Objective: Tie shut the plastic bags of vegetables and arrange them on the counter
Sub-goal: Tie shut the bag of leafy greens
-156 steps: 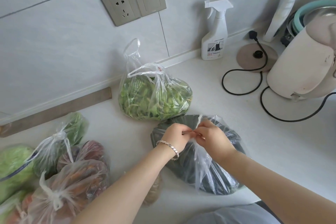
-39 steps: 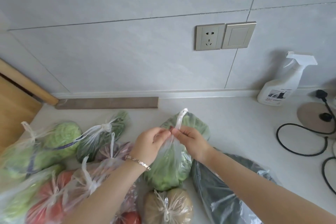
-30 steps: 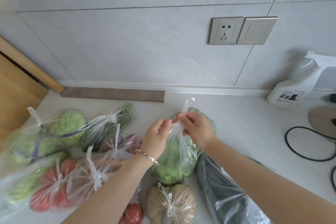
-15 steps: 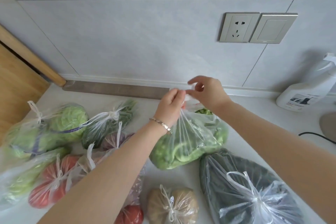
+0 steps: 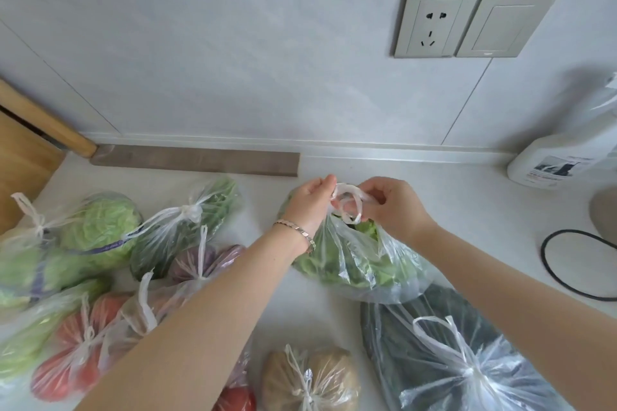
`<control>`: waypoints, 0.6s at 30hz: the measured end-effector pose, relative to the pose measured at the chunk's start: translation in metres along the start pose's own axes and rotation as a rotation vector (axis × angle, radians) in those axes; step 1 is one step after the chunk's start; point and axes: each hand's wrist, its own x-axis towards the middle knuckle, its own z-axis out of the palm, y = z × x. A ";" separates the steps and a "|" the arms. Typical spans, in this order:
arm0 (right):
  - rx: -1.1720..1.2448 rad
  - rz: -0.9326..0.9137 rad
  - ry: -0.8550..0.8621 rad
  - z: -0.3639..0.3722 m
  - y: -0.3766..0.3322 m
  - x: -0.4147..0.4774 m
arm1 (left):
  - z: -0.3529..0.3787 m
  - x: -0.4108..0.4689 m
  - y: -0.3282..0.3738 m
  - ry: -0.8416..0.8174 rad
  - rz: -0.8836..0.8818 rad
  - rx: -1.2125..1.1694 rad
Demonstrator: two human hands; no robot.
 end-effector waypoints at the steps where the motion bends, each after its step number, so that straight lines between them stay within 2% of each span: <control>1: 0.075 -0.016 0.041 0.003 0.000 0.000 | 0.000 0.002 0.002 -0.010 -0.034 -0.039; 4: 0.215 -0.057 0.103 0.005 0.002 0.002 | 0.001 0.008 0.001 -0.050 -0.126 -0.259; 7: 0.207 -0.062 0.071 0.004 -0.002 0.003 | 0.003 0.005 0.006 -0.084 -0.202 -0.391; 10: 0.259 -0.012 0.150 -0.003 -0.002 0.006 | -0.007 0.007 0.016 -0.162 -0.372 -0.665; 14: 0.396 0.108 0.251 -0.016 0.022 -0.001 | -0.030 0.018 0.026 -0.027 -0.569 -0.975; 18: 0.461 0.437 0.396 -0.028 0.072 -0.021 | -0.051 0.026 -0.005 0.165 -0.748 -1.003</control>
